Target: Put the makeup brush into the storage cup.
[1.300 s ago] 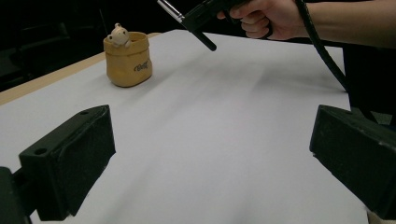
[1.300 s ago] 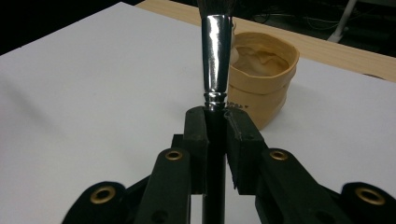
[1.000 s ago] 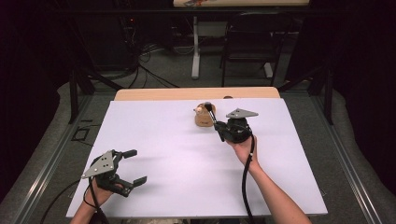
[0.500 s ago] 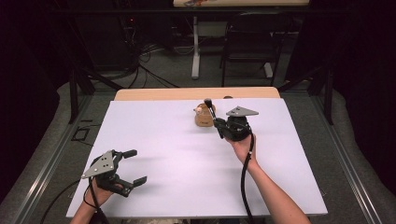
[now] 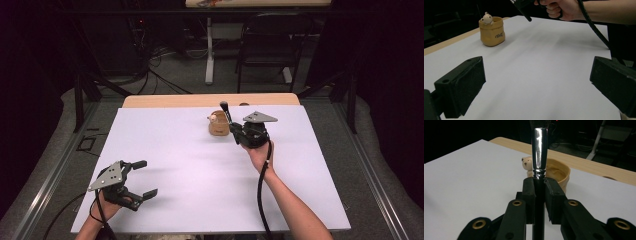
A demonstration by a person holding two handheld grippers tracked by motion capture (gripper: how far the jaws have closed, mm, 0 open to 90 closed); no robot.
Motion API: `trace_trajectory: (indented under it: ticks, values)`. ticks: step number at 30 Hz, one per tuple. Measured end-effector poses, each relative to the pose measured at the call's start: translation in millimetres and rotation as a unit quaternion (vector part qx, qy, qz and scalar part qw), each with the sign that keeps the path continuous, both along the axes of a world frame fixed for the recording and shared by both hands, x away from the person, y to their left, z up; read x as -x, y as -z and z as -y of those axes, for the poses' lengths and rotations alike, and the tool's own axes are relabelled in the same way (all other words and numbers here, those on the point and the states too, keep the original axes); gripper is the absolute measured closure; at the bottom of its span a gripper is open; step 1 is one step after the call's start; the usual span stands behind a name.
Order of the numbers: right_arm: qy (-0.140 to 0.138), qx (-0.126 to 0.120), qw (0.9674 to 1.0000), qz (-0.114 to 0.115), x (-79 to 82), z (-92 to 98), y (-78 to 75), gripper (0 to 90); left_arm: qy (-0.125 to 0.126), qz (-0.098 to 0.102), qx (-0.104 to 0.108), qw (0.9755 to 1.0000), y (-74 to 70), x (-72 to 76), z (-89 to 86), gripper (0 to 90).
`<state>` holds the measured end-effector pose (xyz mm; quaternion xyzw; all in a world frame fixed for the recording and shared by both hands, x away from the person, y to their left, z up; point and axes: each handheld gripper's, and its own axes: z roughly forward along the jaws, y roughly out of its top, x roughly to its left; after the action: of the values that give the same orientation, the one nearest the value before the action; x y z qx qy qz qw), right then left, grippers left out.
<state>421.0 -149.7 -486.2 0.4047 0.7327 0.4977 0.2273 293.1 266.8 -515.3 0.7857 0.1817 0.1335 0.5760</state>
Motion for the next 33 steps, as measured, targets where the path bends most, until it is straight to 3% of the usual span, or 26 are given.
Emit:
trace_trajectory:
  ticks: [33]
  values:
    - [0.039,-0.034,0.9961,0.072,-21.8,-3.8,-2.0,78.8,-0.001,-0.001,0.001,1.0,0.0,0.2,-0.5,0.2]
